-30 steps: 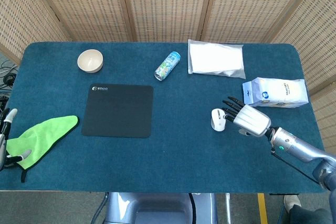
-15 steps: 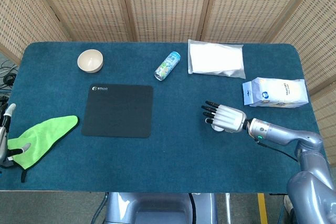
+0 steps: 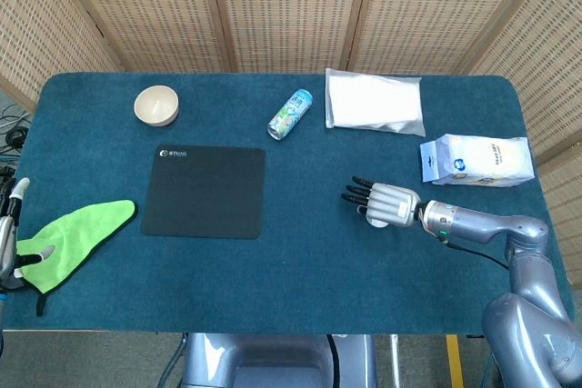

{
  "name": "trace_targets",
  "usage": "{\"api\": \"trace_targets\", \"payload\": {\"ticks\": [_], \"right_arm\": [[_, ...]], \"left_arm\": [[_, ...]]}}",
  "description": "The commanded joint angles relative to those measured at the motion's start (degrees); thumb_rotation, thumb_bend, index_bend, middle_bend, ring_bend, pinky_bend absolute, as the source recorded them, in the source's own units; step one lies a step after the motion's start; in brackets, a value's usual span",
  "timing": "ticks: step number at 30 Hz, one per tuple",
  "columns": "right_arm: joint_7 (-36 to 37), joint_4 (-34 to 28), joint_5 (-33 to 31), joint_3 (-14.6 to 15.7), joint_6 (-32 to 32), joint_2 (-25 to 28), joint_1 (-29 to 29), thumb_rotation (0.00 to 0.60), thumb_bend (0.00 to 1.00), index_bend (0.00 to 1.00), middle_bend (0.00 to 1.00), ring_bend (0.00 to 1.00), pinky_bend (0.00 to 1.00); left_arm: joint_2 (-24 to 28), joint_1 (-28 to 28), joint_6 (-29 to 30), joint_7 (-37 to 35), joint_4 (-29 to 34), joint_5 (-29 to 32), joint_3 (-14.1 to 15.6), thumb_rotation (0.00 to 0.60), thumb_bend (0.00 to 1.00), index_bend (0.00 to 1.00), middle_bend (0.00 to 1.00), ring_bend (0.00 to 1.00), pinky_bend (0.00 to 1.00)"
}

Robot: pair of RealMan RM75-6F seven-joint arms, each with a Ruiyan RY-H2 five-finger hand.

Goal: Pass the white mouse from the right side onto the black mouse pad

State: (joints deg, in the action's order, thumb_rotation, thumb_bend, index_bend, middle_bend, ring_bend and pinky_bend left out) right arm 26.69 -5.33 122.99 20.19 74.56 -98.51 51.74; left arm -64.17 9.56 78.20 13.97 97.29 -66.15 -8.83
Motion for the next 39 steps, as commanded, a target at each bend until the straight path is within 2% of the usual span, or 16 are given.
{"api": "trace_targets", "payload": {"ticks": [1, 5, 8, 11, 14, 16, 19, 24, 30, 34, 39], "right_arm": [[-0.28, 0.11, -0.16, 0.79, -0.96, -0.23, 0.14, 0.600, 0.15, 0.34, 0.04, 0.00, 0.06], [-0.10, 0.30, -0.35, 1.71, -2.19, -0.65, 0.42, 0.600, 0.17, 0.34, 0.05, 0.00, 0.06], [0.69, 0.38, -0.63, 2.25, -2.89, -0.80, 0.52, 0.600, 0.23, 0.34, 0.09, 0.00, 0.06], [1.31, 0.42, -0.85, 2.60, -2.77, -0.89, 0.39, 0.600, 0.37, 0.34, 0.18, 0.04, 0.12], [1.91, 0.44, -1.17, 2.93, -1.62, -1.04, -0.05, 0.600, 0.57, 0.38, 0.30, 0.18, 0.24], [1.89, 0.68, -1.40, 3.11, -1.24, -1.26, -0.26, 0.600, 0.68, 0.43, 0.36, 0.23, 0.30], [1.82, 0.83, -1.97, 3.05, -0.86, -1.53, -0.49, 0.600, 0.76, 0.47, 0.40, 0.27, 0.33], [0.45, 1.16, -2.69, 3.13, 0.84, -1.61, -0.59, 0.600, 0.80, 0.48, 0.41, 0.28, 0.35], [-1.02, 0.88, -3.61, 2.91, 4.92, -1.04, 0.30, 0.600, 0.80, 0.48, 0.41, 0.28, 0.35], [-2.05, 0.36, -3.84, 3.01, 7.79, -1.05, 2.30, 0.600, 0.80, 0.48, 0.41, 0.28, 0.35], [-1.84, -1.25, -5.19, 2.00, 8.21, -2.35, 5.14, 0.600, 0.80, 0.48, 0.41, 0.28, 0.36]], "left_arm": [[-0.13, 0.23, -0.32, 0.07, -0.24, 0.24, 0.00, 0.600, 0.04, 0.00, 0.00, 0.00, 0.00], [-0.28, 0.38, -0.39, 0.16, -0.47, 0.55, -0.06, 0.600, 0.04, 0.00, 0.00, 0.00, 0.00], [-0.43, 0.54, -0.52, 0.33, -0.69, 0.91, -0.12, 0.600, 0.04, 0.00, 0.00, 0.00, 0.00], [-0.58, 0.70, -0.77, 0.42, -0.85, 1.19, -0.12, 0.600, 0.04, 0.00, 0.00, 0.00, 0.00], [-0.76, 1.01, -1.20, 0.61, -1.09, 1.52, -0.14, 0.600, 0.04, 0.00, 0.00, 0.00, 0.00], [-0.85, 1.18, -1.45, 0.74, -1.14, 1.70, -0.11, 0.600, 0.04, 0.00, 0.00, 0.00, 0.00], [-0.88, 1.29, -1.56, 0.77, -1.13, 1.80, -0.09, 0.600, 0.04, 0.00, 0.00, 0.00, 0.00], [-0.93, 1.38, -1.45, 0.91, -1.14, 1.98, -0.12, 0.600, 0.04, 0.00, 0.00, 0.00, 0.00], [-0.79, 1.56, -1.90, 0.59, -1.18, 2.14, -0.01, 0.600, 0.04, 0.00, 0.00, 0.00, 0.00], [-0.45, 1.50, -1.83, -0.09, -0.74, 1.89, -0.02, 0.600, 0.04, 0.00, 0.00, 0.00, 0.00], [-0.20, 1.80, -2.68, 0.12, -0.26, 1.77, 0.45, 0.600, 0.04, 0.00, 0.00, 0.00, 0.00]]}}
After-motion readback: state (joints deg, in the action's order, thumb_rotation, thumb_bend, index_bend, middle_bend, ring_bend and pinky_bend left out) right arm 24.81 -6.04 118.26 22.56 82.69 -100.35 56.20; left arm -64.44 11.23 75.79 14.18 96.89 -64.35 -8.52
